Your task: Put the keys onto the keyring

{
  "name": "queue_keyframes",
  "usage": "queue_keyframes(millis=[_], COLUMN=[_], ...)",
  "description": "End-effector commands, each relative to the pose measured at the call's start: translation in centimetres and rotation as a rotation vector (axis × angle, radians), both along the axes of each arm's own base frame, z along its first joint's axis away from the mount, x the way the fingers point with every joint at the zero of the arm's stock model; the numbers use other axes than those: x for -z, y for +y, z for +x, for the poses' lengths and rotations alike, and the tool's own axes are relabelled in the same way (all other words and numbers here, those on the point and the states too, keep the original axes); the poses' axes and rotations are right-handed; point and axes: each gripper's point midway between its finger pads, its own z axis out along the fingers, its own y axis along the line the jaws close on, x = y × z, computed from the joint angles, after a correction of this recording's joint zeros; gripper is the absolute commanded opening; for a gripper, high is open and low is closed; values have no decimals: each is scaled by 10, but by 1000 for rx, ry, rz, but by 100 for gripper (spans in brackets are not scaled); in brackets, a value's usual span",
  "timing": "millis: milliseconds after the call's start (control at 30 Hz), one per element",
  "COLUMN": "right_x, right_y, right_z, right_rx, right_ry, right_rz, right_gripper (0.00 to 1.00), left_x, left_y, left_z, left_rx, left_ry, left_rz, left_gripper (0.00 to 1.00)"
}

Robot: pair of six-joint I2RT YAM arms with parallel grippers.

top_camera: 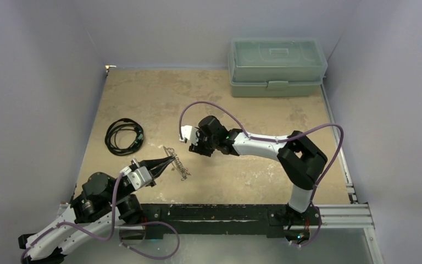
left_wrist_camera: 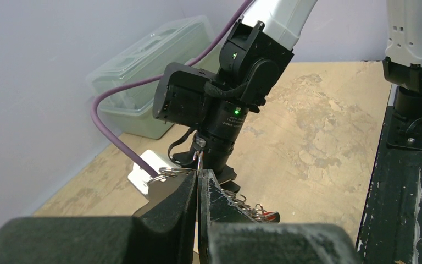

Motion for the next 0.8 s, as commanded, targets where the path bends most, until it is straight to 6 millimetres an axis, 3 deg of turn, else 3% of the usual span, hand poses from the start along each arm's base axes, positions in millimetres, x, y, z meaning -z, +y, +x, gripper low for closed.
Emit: queue_keyframes(millis=[0, 100, 500, 767], right_x=[-8, -1, 15, 36], right_y=[10, 11, 4, -5], right_z=[8, 11, 25, 24], right_rx=[-127, -134, -131, -123], right_ry=[-79, -68, -26, 74], right_rz=[25, 7, -29, -37], right_gripper=[50, 40, 36, 25], left_x=[-17, -18, -18, -17], left_y=[3, 3, 3, 3], left_z=[1, 0, 0, 1], left_rx=[-11, -10, -10, -10], left_ry=[-26, -27, -26, -23], left_rz=[-72, -75, -74, -70], left_gripper=[0, 0, 0, 0])
